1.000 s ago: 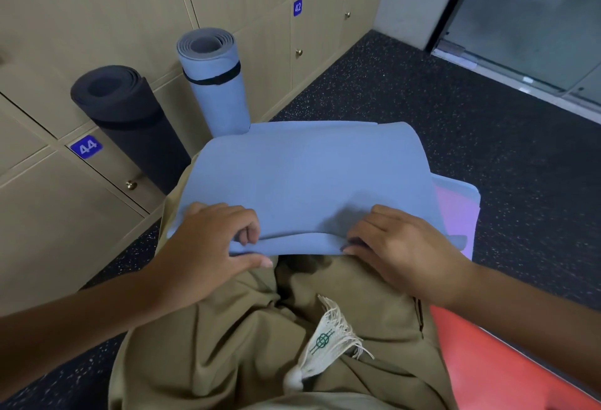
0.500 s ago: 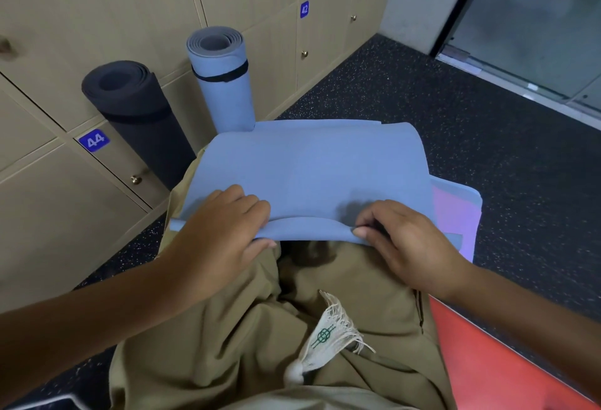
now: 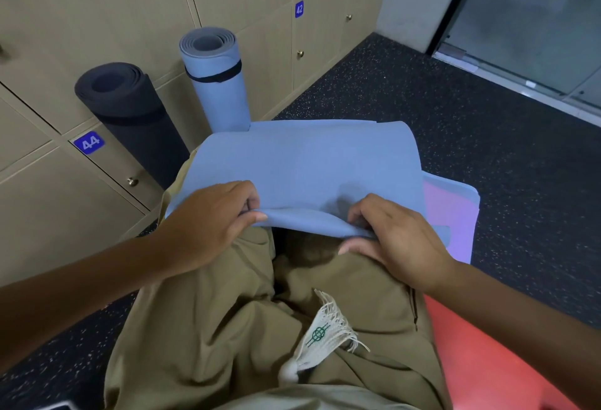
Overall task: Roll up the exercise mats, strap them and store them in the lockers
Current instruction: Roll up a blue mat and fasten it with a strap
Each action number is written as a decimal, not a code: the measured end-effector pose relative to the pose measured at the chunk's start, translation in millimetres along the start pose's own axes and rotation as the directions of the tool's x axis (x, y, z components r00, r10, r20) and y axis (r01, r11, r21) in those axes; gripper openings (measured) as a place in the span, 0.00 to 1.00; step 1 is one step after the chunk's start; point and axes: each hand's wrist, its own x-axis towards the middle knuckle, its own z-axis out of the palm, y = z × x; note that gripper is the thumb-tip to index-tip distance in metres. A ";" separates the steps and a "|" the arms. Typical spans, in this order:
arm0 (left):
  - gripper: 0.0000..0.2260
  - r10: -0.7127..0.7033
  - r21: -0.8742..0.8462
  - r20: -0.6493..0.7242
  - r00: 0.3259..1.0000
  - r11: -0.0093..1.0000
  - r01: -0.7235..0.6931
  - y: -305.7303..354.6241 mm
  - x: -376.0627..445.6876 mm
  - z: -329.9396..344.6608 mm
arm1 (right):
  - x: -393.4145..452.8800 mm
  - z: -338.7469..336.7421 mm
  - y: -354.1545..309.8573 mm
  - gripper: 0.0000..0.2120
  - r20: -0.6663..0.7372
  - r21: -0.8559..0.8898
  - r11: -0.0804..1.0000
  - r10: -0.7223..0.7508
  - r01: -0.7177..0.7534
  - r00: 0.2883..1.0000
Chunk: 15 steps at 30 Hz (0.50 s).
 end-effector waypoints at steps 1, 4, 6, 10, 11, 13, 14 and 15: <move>0.15 -0.014 -0.008 0.014 1.000 1.000 0.014 0.1 1.0 -1.8 | 1.1 -0.5 0.5 0.21 -0.003 0.000 1.000 -0.012 0.012 1.000; 0.11 -0.056 -0.028 0.085 0.995 0.998 0.059 2.4 8.1 -10.2 | 6.0 -0.9 2.3 0.20 -0.007 -0.006 1.000 -0.015 0.015 1.000; 0.08 -0.079 -0.063 0.131 0.988 0.994 0.088 1.1 13.5 -14.9 | 9.9 -2.1 4.4 0.20 0.010 0.008 1.000 0.013 -0.013 1.000; 0.07 -0.114 -0.125 0.128 0.985 0.984 0.130 -5.1 20.5 -17.5 | 19.2 -6.9 11.0 0.24 0.051 0.153 0.974 0.162 -0.168 0.985; 0.07 -0.112 -0.117 0.115 0.987 0.985 0.126 -5.9 21.7 -17.4 | 22.3 -7.4 13.4 0.25 0.056 0.166 0.969 0.179 -0.185 0.982; 0.08 -0.121 -0.103 0.087 0.989 0.986 0.130 -8.8 25.0 -17.8 | 29.5 -8.2 16.9 0.26 0.081 0.160 0.965 0.195 -0.206 0.978; 0.10 -0.137 -0.095 0.077 0.988 0.985 0.144 -11.4 26.8 -18.2 | 33.3 -8.7 17.7 0.27 0.103 0.162 0.960 0.213 -0.228 0.972; 0.13 -0.163 -0.086 0.072 0.984 0.982 0.169 -14.6 29.1 -18.3 | 36.4 -9.7 17.6 0.28 0.128 0.160 0.952 0.244 -0.262 0.961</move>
